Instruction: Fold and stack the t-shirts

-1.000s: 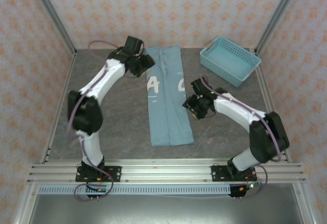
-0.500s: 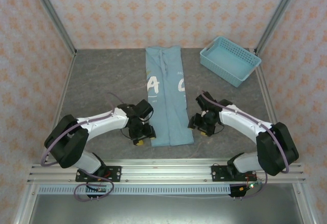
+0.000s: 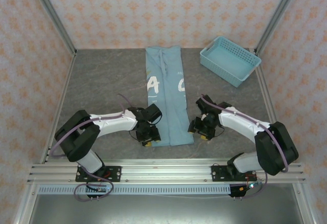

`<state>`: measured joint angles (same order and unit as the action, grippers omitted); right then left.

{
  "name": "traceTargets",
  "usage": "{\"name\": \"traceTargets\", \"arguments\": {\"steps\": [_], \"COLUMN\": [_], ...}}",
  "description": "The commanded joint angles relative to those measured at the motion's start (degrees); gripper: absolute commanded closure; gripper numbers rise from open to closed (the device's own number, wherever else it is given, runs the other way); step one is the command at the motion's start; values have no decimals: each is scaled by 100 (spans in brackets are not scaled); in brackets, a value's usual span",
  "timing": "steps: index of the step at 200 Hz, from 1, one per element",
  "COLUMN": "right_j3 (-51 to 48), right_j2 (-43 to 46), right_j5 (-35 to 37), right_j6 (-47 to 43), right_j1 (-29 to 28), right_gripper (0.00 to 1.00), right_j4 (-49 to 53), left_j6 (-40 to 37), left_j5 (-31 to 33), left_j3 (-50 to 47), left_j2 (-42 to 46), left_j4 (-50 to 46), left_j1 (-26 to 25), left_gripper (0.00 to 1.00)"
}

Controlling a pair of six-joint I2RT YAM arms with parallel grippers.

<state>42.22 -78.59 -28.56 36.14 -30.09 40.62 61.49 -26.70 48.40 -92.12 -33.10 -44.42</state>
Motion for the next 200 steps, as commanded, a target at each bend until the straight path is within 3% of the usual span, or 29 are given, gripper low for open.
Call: {"name": "traceTargets", "arguments": {"steps": [1, 48, 102, 167, 200], "right_j3": [-99, -82, -75, -244, -365], "right_j2": [-151, -581, -770, -225, 205], "right_j5": [-78, 2, -37, 74, 65], "right_j6": [121, 555, 993, 1647, 1985], "right_j1": [-196, -654, -738, -871, -1136], "right_gripper": [41, 53, 65, 99, 100], "right_j4": [-134, -452, -763, -709, -581], "left_j6": [65, 40, 3, 152, 304], "left_j5": [183, 139, 147, 36, -36], "left_j3": [45, 102, 86, -541, -868], "left_j2": [-220, -378, -305, 253, 657], "left_j4": [96, 266, 243, 365, 551], "left_j1": [-71, -93, -89, -110, -219], "left_gripper": [64, 87, 100, 100, 100]}}
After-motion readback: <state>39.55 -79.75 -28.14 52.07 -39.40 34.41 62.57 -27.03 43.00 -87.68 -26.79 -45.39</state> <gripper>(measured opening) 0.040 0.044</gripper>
